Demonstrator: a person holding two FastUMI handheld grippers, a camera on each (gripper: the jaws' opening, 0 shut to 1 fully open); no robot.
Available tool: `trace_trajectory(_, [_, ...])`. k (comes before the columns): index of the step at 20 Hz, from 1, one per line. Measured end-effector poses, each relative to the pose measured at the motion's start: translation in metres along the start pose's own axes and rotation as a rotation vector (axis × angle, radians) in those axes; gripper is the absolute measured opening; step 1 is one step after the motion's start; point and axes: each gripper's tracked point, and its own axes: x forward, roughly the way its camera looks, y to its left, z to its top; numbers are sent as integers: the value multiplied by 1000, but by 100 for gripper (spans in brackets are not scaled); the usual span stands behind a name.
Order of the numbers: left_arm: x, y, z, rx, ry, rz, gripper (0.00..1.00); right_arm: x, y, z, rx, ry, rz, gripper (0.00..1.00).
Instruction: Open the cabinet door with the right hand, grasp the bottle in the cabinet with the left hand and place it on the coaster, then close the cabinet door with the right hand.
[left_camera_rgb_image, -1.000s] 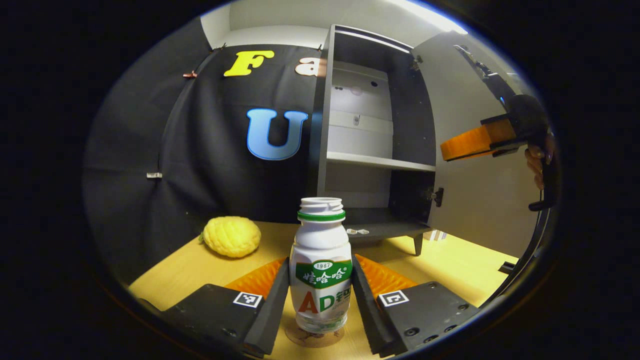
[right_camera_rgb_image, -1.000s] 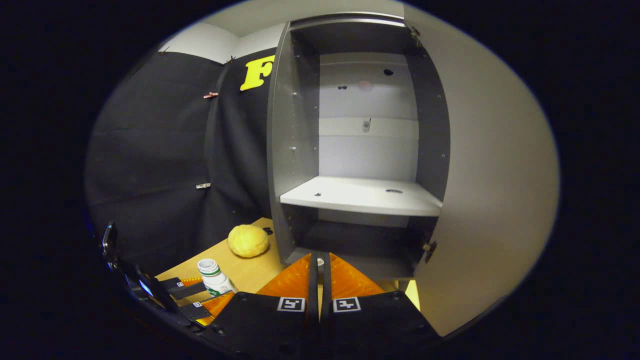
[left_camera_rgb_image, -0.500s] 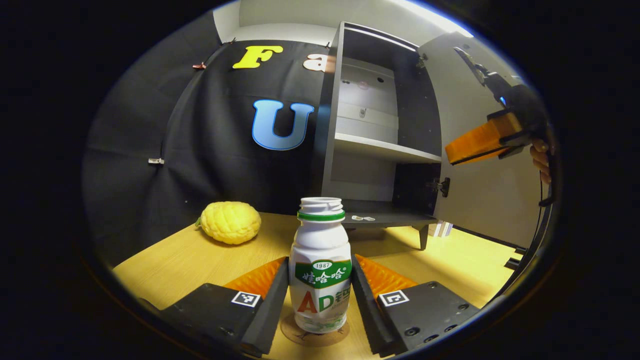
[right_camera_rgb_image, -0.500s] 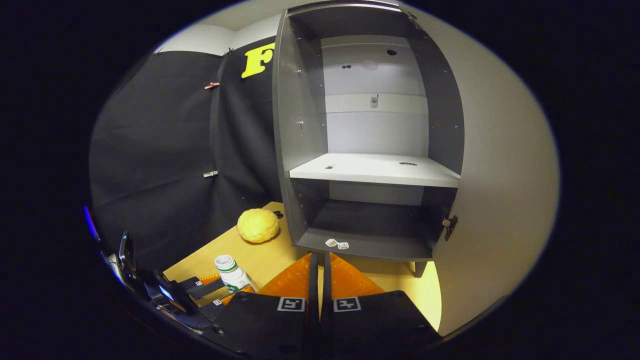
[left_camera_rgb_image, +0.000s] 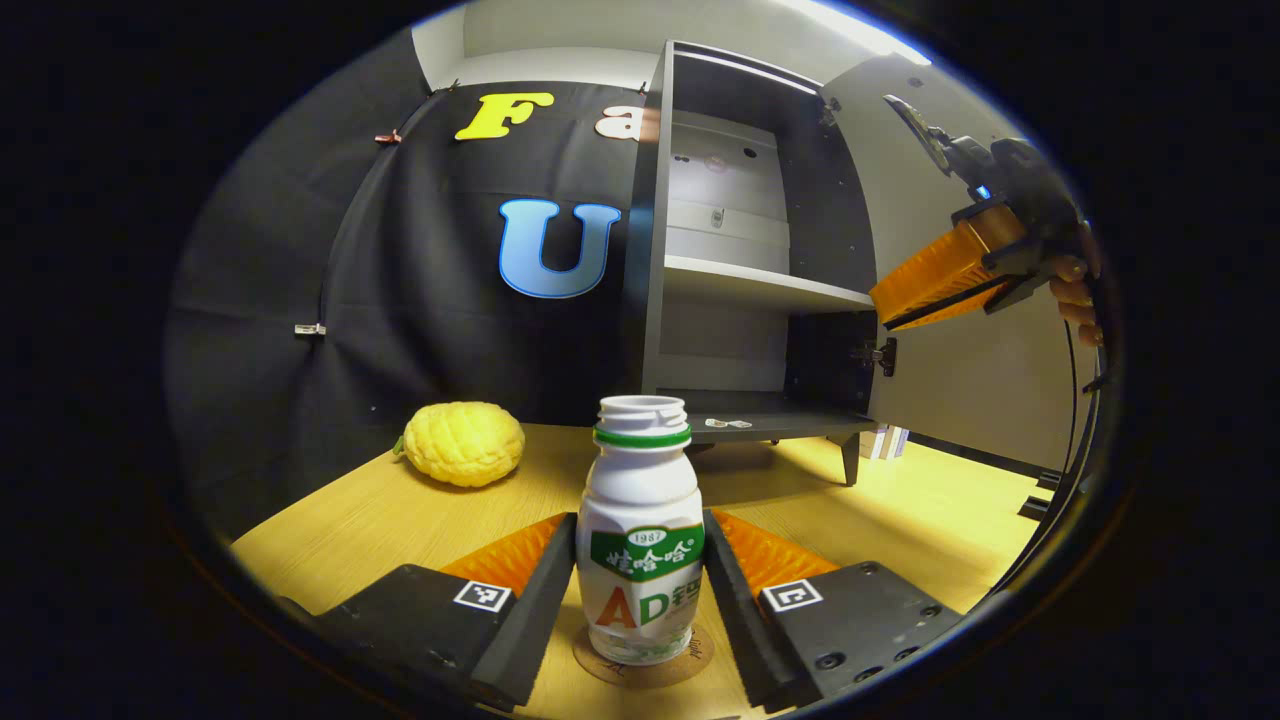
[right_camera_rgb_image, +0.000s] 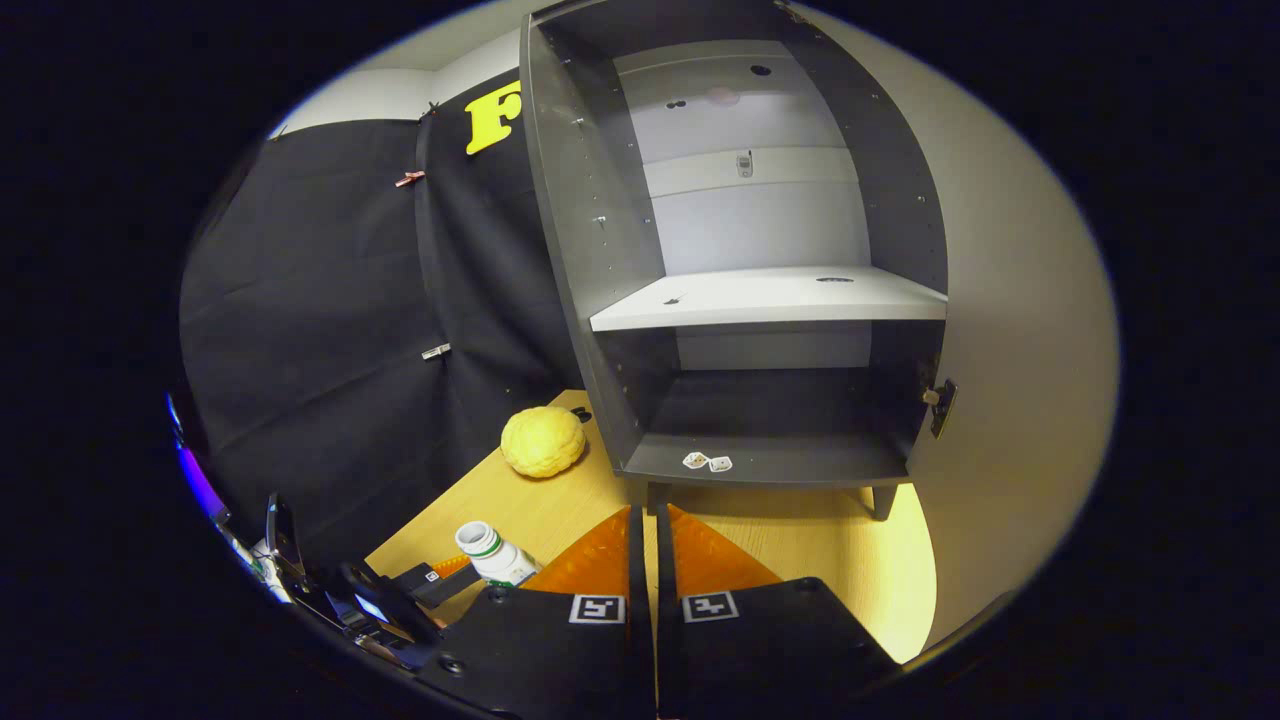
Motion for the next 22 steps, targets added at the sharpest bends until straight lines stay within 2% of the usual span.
trace_trajectory(2, [2,1,4,19,-2,3,87,-1,0,1,-24,2,-4,6])
trace_trajectory(3, [2,0,8,27,-5,4,96,-2,1,2,-33,2,-6,6])
trace_trajectory(6, [8,-4,35,60,-39,-15,96,-6,-3,16,-47,-11,-27,6])
trace_trajectory(9, [15,-15,78,125,-67,-57,96,-15,-4,54,-60,-77,-56,6])
trace_trajectory(10, [18,-20,98,132,-83,-84,96,-20,-1,69,-55,-104,-56,16])
trace_trajectory(11, [21,-27,119,130,-98,-117,96,-27,2,84,-54,-134,-66,6])
trace_trajectory(13, [23,-42,158,112,-116,-179,96,-45,-8,117,-88,-201,-130,6])
trace_trajectory(15, [20,-60,192,105,-119,-244,96,-73,-2,143,-112,-262,-164,11])
trace_trajectory(17, [20,-64,228,128,-132,-259,96,-107,7,164,-116,-319,-170,12])
trace_trajectory(19, [20,-69,254,118,-140,-289,95,-136,6,179,-90,-371,-193,18])
trace_trajectory(21, [20,-80,277,89,-147,-340,96,-163,-4,184,-52,-410,-239,36])
trace_trajectory(22, [22,-85,287,87,-153,-366,96,-181,-10,187,-36,-431,-271,41])
